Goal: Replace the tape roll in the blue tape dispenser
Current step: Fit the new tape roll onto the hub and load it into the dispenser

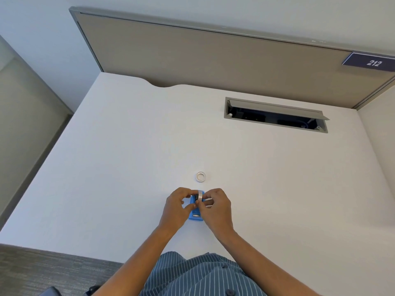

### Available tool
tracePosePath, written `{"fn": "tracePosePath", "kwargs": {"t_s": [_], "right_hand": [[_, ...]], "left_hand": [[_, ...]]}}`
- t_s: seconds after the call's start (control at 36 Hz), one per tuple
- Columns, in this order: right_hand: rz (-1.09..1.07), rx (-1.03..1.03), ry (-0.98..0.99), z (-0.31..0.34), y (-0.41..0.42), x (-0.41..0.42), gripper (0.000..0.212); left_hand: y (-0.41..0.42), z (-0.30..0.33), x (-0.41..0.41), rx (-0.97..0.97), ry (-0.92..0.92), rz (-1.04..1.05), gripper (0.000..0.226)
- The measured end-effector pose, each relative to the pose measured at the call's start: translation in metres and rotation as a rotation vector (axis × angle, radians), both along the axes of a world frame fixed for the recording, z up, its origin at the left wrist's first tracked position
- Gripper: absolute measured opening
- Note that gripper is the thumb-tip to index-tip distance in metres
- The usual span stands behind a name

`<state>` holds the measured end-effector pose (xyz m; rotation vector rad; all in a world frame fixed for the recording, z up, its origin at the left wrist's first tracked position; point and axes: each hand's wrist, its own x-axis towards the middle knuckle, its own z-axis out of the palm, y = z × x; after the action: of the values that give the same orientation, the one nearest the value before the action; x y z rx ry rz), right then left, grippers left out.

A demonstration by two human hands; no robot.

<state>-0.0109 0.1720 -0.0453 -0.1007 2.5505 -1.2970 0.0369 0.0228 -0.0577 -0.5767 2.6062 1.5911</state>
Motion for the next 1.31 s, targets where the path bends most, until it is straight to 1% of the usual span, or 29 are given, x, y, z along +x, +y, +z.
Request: {"fn": "tracePosePath", "kwargs": {"t_s": [0.22,0.5,0.83,0.97,1.03,1.14,1.31], "right_hand": [[-0.005,0.013,-0.009,-0.005,-0.001,-0.001,0.012],[-0.012,0.024,-0.013,-0.008,-0.001,-0.002,0.011],[-0.043,0.027,-0.052,-0.008,-0.001,-0.004,0.013],[-0.06,-0.006,-0.093,-0.007,-0.001,-0.004,0.015],[-0.069,-0.032,-0.111,-0.004,-0.001,-0.004,0.019],[-0.079,-0.081,-0.163,-0.002,0.0,-0.003,0.038],[-0.083,-0.115,-0.17,-0.003,0.002,-0.006,0.042]], "left_hand": [[-0.003,-0.005,0.0,-0.024,0.001,-0.027,0.039],[-0.004,-0.011,0.0,-0.009,0.004,-0.023,0.043],[-0.004,-0.017,-0.001,-0.019,0.013,-0.053,0.047],[-0.004,-0.018,-0.001,-0.034,0.027,-0.069,0.05],[-0.003,-0.018,-0.002,-0.041,0.032,-0.083,0.051],[-0.003,-0.017,-0.004,-0.051,0.027,-0.119,0.05],[-0.004,-0.014,-0.005,-0.076,0.049,-0.171,0.049]]}}
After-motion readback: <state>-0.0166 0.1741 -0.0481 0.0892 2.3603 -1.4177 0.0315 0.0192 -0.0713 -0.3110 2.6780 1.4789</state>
